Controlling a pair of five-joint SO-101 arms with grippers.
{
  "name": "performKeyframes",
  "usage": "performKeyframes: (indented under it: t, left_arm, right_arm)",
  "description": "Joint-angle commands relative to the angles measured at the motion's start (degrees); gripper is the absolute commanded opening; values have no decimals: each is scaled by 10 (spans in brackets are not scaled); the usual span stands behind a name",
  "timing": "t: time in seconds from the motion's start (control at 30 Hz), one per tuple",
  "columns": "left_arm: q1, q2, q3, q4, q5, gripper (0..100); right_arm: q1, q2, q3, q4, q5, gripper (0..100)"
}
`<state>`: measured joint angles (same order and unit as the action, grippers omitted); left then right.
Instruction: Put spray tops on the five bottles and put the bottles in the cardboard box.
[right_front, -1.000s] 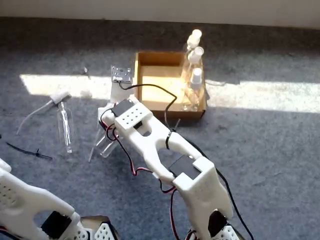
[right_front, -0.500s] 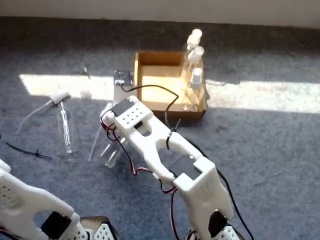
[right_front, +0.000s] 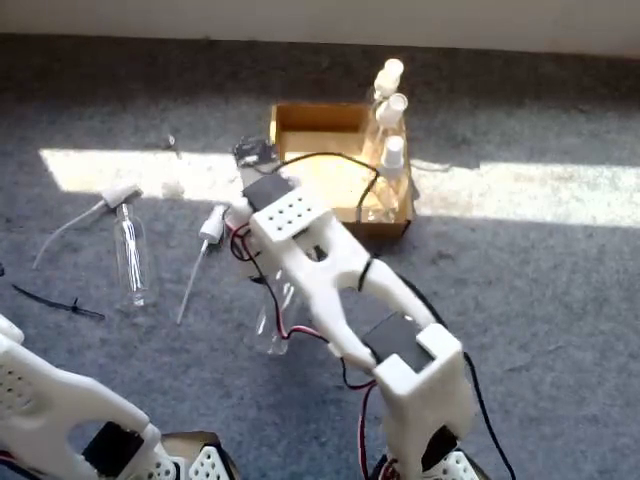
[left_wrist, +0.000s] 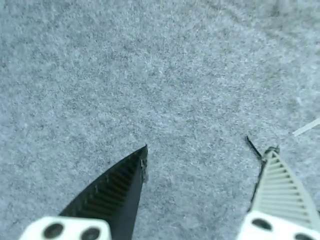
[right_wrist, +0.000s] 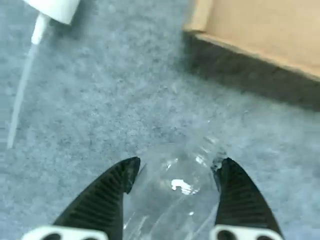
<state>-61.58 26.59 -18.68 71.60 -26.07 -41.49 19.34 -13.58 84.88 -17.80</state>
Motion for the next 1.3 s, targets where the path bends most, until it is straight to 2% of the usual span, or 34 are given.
performKeyframes:
  t: [0.0,0.13,0.2,0.33,0.43,0.5,0.63,0.73,0.83,0.93,1.17,1.27]
  left_arm:
    - [36,-65,-22,54,-6,334]
    - [108,-124,-4,164,-31,334]
    - [164,-153,44,188,-30,334]
    - [300,-222,199,185,7,334]
    - [407,-299,327,132,53,334]
    - [473,-362,402,84,96,334]
    - [573,-465,520,7,152,334]
    - [604,-489,594,-59,190,332]
    - [598,-490,647,-128,198,331]
    - [589,-490,676,-161,199,330]
    - [589,-490,682,-164,199,330]
    - [589,-490,682,-164,198,330]
  right_arm:
    - [62,-138,33,22,76,148]
    - [156,-291,157,11,171,106]
    - [223,-356,221,7,267,102]
    - [425,-424,335,-32,412,102]
    - [562,-424,397,-143,472,102]
    - [614,-423,434,-218,507,102]
    - [655,-385,507,-268,545,102]
    - [681,-329,493,-282,566,104]
    - [696,-269,468,-305,597,152]
    - [708,-223,458,-316,600,217]
    - [712,-200,457,-312,596,289]
    - [715,-227,457,-311,547,303]
